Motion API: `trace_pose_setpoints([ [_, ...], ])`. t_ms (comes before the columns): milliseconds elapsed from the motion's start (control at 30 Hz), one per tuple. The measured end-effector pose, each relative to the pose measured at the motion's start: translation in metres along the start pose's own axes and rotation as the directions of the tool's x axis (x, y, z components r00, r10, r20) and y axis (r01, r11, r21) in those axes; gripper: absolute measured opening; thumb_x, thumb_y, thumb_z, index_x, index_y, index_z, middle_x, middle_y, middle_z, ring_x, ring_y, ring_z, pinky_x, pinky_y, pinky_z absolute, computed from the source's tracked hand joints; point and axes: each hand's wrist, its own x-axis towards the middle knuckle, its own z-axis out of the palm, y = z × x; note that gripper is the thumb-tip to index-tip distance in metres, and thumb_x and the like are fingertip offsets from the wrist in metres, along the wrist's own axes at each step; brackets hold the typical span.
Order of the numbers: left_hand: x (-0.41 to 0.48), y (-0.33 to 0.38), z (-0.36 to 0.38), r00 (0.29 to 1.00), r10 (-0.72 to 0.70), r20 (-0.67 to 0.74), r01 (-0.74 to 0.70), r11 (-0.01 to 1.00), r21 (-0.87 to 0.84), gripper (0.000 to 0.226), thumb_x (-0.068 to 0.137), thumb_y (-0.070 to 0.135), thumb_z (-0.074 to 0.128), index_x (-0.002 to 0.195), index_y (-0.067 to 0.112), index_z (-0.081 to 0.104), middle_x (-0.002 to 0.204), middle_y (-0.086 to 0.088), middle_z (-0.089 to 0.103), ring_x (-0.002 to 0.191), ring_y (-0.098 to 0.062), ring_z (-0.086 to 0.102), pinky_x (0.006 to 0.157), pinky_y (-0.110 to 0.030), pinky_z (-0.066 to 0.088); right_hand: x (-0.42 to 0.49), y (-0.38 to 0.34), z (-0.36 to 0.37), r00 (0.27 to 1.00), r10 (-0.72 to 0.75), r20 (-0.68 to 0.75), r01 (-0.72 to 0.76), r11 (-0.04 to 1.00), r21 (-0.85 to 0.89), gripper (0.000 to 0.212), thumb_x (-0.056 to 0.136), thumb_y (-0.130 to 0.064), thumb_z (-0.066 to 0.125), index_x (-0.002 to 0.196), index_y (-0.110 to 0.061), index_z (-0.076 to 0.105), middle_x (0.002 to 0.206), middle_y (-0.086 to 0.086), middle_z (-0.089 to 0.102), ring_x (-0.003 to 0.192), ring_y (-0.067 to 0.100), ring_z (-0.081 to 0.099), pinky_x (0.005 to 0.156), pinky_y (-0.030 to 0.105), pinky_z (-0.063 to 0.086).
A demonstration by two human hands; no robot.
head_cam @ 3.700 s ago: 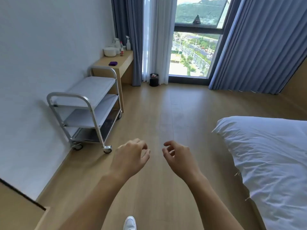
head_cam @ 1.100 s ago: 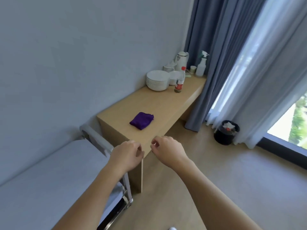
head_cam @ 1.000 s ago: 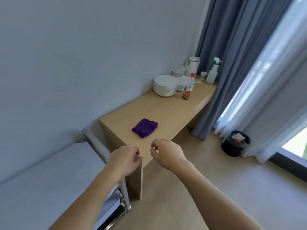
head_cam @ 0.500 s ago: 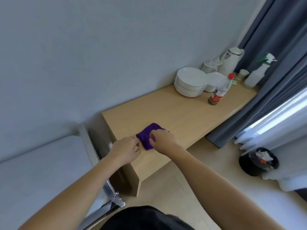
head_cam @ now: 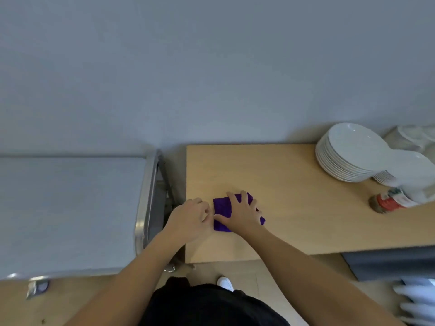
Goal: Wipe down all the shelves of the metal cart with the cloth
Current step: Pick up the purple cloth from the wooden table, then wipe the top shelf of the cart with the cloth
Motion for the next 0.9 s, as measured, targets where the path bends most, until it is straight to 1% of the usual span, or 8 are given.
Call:
trace_pose_setpoints([
  [200, -0.030, 0.009, 0.009, 0.973, -0.221, -0.066, 0.218, 0.975, -0.042, 0.026, 0.094, 0.039, 0.047, 0.109, 0.024, 0.062, 0.108, 0.010, 0.058, 0.099, -0.009, 0.054, 0.080, -0.031, 0.050, -0.008, -0.004, 0.031, 0.955, -0.295, -0.030, 0.285, 0.942, -0.176, 0.091, 0.061, -0.086, 0.034, 0.140, -0.040, 0.024, 0.153, 0.004, 0.017, 0.133, 0.041, 0.023, 0.094, 0.062, 0.033],
  [267, -0.045, 0.007, 0.009, 0.952, -0.293, -0.087, 0.289, 0.956, -0.054, 0.025, 0.094, 0.039, 0.047, 0.107, 0.025, 0.062, 0.106, 0.010, 0.058, 0.096, -0.008, 0.054, 0.080, -0.032, 0.052, -0.018, -0.005, 0.045, 0.921, -0.380, -0.085, 0.357, 0.912, -0.203, 0.078, 0.069, -0.076, 0.039, 0.136, -0.036, 0.032, 0.148, 0.006, 0.025, 0.127, 0.038, 0.032, 0.091, 0.056, 0.040],
  [333, -0.061, 0.004, 0.005, 0.924, -0.361, -0.124, 0.354, 0.932, -0.074, 0.022, 0.094, 0.041, 0.048, 0.103, 0.026, 0.062, 0.101, 0.011, 0.057, 0.091, -0.007, 0.055, 0.078, -0.031, 0.052, -0.023, -0.007, 0.050, 0.879, -0.464, -0.107, 0.448, 0.882, -0.144, 0.058, 0.077, -0.062, 0.049, 0.127, -0.034, 0.040, 0.136, 0.003, 0.039, 0.113, 0.029, 0.044, 0.079, 0.042, 0.050],
  [400, -0.078, -0.001, -0.002, 0.893, -0.416, -0.172, 0.407, 0.909, -0.087, 0.021, 0.093, 0.041, 0.048, 0.101, 0.027, 0.061, 0.098, 0.012, 0.057, 0.087, -0.005, 0.055, 0.077, -0.029, 0.052, -0.028, -0.020, 0.047, 0.832, -0.540, -0.126, 0.540, 0.841, -0.044, 0.047, 0.080, -0.057, 0.052, 0.121, -0.036, 0.044, 0.124, -0.004, 0.046, 0.102, 0.021, 0.051, 0.073, 0.033, 0.053],
  [567, -0.130, -0.029, -0.023, 0.778, -0.549, -0.306, 0.546, 0.831, -0.105, 0.019, 0.093, 0.042, 0.047, 0.098, 0.030, 0.062, 0.092, 0.014, 0.059, 0.082, -0.005, 0.055, 0.063, -0.022, 0.043, -0.060, -0.095, 0.027, 0.695, -0.665, -0.272, 0.702, 0.710, 0.057, 0.042, 0.075, -0.058, 0.051, 0.114, -0.043, 0.046, 0.112, -0.017, 0.044, 0.090, 0.009, 0.051, 0.065, 0.026, 0.053],
  [667, -0.170, -0.059, -0.034, 0.704, -0.616, -0.352, 0.617, 0.777, -0.126, 0.021, 0.094, 0.041, 0.046, 0.100, 0.029, 0.062, 0.097, 0.015, 0.061, 0.085, -0.006, 0.057, 0.067, -0.026, 0.049, -0.081, -0.144, 0.022, 0.641, -0.710, -0.292, 0.755, 0.653, 0.068, 0.042, 0.076, -0.057, 0.049, 0.116, -0.043, 0.047, 0.114, -0.017, 0.045, 0.092, 0.007, 0.049, 0.064, 0.020, 0.047],
  [800, -0.228, -0.105, -0.048, 0.645, -0.671, -0.366, 0.666, 0.728, -0.164, 0.021, 0.094, 0.039, 0.047, 0.099, 0.027, 0.063, 0.096, 0.012, 0.063, 0.082, -0.008, 0.058, 0.070, -0.031, 0.052, -0.107, -0.215, 0.041, 0.625, -0.745, -0.232, 0.777, 0.621, 0.101, 0.038, 0.081, -0.048, 0.058, 0.117, -0.037, 0.051, 0.117, -0.011, 0.048, 0.097, 0.013, 0.052, 0.068, 0.025, 0.049],
  [900, -0.278, -0.146, -0.059, 0.609, -0.702, -0.370, 0.706, 0.692, -0.152, 0.019, 0.093, 0.038, 0.047, 0.095, 0.027, 0.062, 0.092, 0.013, 0.062, 0.080, -0.006, 0.055, 0.059, -0.023, 0.043, -0.131, -0.272, 0.067, 0.624, -0.764, -0.164, 0.782, 0.611, 0.126, 0.036, 0.084, -0.045, 0.060, 0.118, -0.036, 0.052, 0.119, -0.009, 0.047, 0.099, 0.014, 0.051, 0.075, 0.031, 0.054],
])
